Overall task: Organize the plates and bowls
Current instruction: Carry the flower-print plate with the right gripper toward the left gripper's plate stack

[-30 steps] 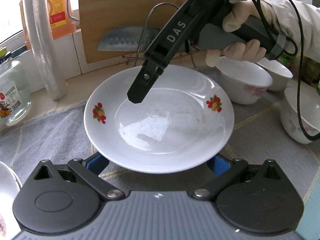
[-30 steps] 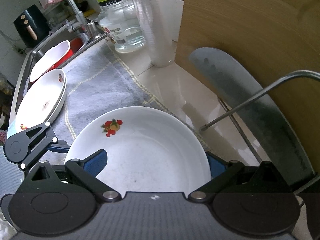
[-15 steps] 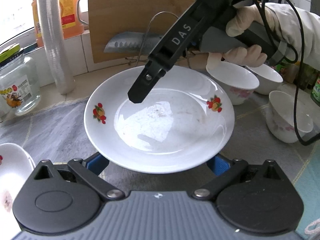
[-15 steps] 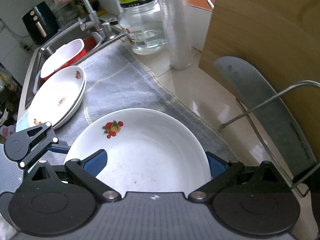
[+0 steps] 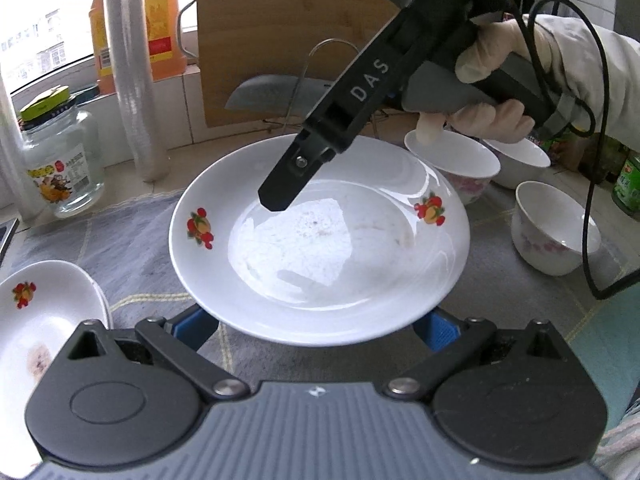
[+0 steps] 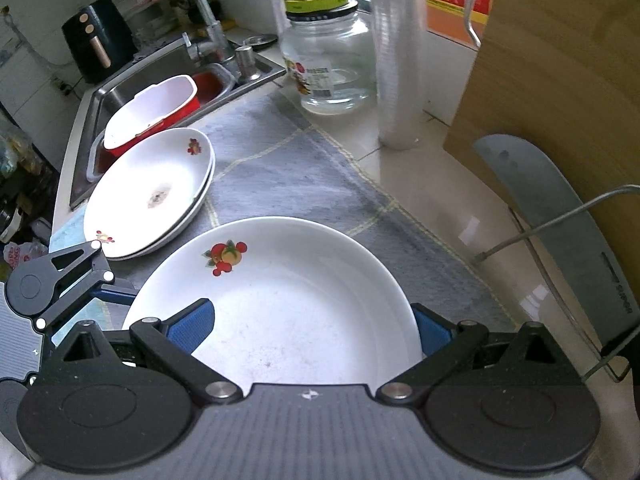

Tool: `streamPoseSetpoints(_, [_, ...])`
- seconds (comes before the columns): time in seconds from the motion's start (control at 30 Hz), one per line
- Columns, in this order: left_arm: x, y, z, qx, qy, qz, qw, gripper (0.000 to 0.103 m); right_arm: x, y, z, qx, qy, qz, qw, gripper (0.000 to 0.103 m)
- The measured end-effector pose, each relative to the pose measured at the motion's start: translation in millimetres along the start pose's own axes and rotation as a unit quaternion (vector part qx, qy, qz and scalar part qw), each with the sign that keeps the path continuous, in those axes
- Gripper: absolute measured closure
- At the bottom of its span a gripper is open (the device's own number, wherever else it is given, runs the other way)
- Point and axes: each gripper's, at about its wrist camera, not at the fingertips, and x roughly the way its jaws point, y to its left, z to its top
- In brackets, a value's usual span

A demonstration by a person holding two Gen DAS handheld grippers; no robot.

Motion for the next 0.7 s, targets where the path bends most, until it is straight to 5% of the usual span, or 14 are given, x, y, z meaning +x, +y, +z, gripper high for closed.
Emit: streamPoseSetpoints(0.7, [-57,32,-24,-0.030,-0.016,0.043,0.9985,0.001,10,71,40,-0.053,-0.006,0.017,0.998,0.000])
